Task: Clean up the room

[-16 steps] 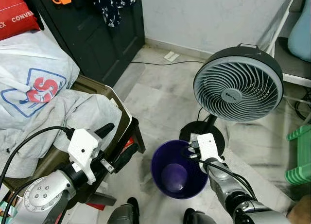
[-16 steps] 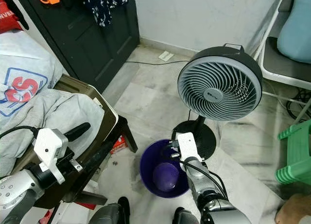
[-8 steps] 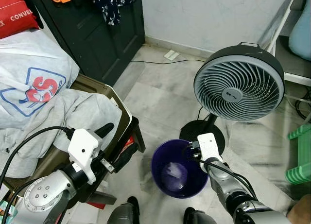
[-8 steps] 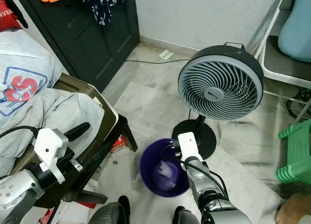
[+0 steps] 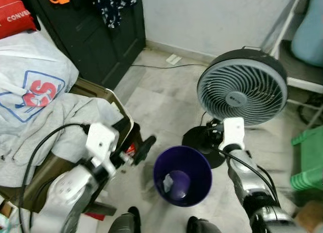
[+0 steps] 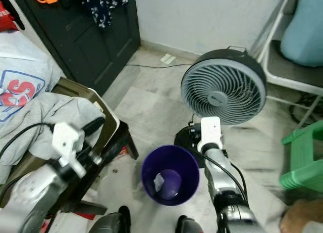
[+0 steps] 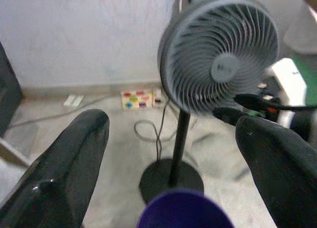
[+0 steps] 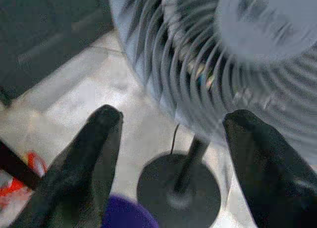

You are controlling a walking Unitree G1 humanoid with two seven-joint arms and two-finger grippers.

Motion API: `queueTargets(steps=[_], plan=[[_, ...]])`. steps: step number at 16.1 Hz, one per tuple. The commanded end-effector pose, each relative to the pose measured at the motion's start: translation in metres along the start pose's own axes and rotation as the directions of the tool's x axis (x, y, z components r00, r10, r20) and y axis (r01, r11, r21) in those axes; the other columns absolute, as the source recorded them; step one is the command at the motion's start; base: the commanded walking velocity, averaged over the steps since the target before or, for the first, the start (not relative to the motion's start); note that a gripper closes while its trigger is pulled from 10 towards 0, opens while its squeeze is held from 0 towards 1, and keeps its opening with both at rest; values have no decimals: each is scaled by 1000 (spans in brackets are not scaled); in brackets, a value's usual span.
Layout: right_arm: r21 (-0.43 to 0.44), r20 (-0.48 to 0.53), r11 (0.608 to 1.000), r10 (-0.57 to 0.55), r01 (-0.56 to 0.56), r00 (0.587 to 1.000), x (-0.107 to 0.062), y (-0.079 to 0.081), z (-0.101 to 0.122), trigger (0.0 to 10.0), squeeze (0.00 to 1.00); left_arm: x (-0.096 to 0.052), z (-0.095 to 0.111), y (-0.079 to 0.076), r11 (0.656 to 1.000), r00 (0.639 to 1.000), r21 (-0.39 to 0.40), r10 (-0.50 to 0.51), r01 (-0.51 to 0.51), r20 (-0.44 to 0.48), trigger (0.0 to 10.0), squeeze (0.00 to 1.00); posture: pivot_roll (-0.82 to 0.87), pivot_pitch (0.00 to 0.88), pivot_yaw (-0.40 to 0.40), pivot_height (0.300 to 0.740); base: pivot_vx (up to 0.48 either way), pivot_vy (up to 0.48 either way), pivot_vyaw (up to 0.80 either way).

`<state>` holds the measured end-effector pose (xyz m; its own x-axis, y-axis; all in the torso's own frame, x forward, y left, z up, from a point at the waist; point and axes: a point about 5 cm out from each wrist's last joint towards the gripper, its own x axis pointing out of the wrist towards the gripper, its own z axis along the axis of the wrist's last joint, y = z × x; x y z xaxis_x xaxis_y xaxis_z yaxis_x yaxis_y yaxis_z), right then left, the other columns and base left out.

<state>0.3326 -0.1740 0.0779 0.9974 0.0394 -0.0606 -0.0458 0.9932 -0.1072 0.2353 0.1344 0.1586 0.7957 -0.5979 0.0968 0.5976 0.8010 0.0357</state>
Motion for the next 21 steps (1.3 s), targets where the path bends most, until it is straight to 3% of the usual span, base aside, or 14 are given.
queueTargets(steps=[1, 6, 8, 13, 14, 15, 18, 21], plan=[[0, 29, 1000, 18, -18, 999, -3, 5, 8, 10000, 1000, 0, -2, 3, 999, 999, 4, 34, -34, 7, 10000, 0, 20, 145, -9, 740, 0, 0, 0], [-3, 147, 995, 102, -103, 984, -6, 34, 42, 10000, 1000, 18, -5, 14, 987, 985, 49, 151, -156, 83, 10000, 0, -21, 45, -51, 740, 0, 0, 0], [-12, 148, 990, 142, -142, 979, -10, 41, 49, 10000, 1000, 21, -3, 21, 975, 973, 71, 204, -213, 112, 10000, 0, -14, 15, -52, 740, 0, 0, 0], [-71, 163, 994, 93, -82, 982, -30, 26, 48, 10000, 961, 4, -6, 45, 902, 913, 153, 387, -404, 130, 10000, 0, -7, 0, -23, 740, 0, 0, 0], [-93, 159, 993, 82, -68, 984, -37, 20, 46, 10000, 584, 0, -10, 53, 884, 900, 168, 421, -436, 115, 10000, 0, -15, 0, -27, 740, 0, 0, 0], [-105, 149, 992, 81, -65, 986, -40, 18, 43, 10000, 0, -2, -11, 56, 880, 894, 164, 434, -447, 108, 10000, 0, -23, 0, -32, 740, 0, 0, 0], [-129, 161, 989, 97, -76, 982, -44, 19, 50, 10000, 0, -10, -14, 57, 863, 880, 171, 464, -475, 103, 10000, 0, -12, 0, -46, 740, 0, 0, 0], [-137, 160, 983, 140, -119, 977, -42, 31, 52, 10000, 0, -13, -15, 54, 861, 880, 182, 464, -475, 103, 10000, 0, 8, 0, -63, 740, 0, 0, 267]])
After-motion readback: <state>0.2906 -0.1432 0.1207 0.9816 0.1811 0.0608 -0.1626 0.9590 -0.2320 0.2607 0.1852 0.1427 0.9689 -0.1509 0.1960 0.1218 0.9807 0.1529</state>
